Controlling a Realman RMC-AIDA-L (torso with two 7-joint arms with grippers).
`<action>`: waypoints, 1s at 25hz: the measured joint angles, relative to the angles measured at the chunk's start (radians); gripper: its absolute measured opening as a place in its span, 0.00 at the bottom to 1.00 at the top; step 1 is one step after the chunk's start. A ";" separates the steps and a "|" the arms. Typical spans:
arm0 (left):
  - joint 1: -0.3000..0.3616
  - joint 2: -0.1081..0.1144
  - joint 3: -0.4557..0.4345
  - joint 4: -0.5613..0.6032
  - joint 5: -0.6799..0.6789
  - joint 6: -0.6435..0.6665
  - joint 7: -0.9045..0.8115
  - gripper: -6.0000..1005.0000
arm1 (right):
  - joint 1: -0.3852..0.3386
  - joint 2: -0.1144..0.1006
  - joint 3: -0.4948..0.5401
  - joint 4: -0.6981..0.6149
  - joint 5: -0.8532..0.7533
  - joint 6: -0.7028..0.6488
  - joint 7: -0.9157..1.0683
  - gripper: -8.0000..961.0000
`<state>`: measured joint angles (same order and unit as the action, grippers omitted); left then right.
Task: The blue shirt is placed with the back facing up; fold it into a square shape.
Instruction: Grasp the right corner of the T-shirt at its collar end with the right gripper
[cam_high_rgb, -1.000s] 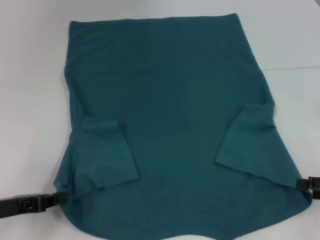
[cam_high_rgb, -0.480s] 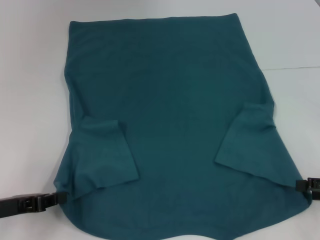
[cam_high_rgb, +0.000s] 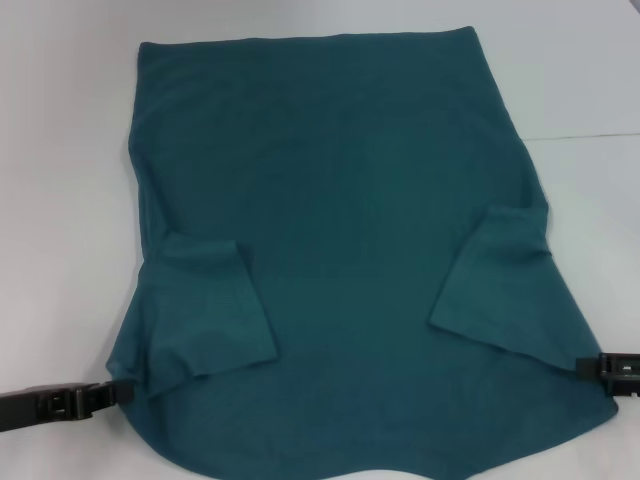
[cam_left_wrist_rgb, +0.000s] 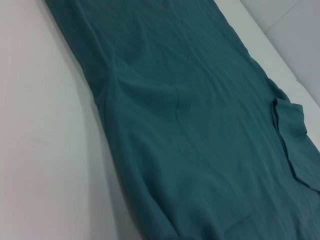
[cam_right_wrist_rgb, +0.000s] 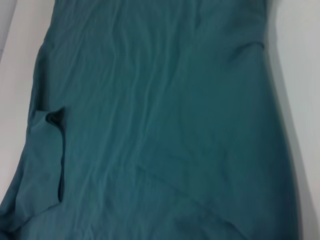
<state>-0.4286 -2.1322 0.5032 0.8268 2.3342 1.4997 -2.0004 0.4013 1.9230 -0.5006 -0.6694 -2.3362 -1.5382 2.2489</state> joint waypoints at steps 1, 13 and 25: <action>0.000 0.000 0.000 0.000 0.000 0.000 0.000 0.03 | 0.003 0.001 0.000 0.000 0.000 0.000 0.000 0.96; -0.005 0.000 0.000 0.000 -0.001 -0.004 0.000 0.03 | 0.050 0.016 -0.002 0.007 0.000 -0.009 -0.007 0.96; -0.007 0.000 0.000 -0.002 -0.001 -0.015 0.000 0.03 | 0.090 0.030 -0.018 0.008 0.000 -0.010 -0.018 0.96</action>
<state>-0.4356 -2.1324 0.5032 0.8251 2.3331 1.4844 -2.0003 0.4915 1.9527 -0.5185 -0.6611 -2.3362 -1.5486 2.2308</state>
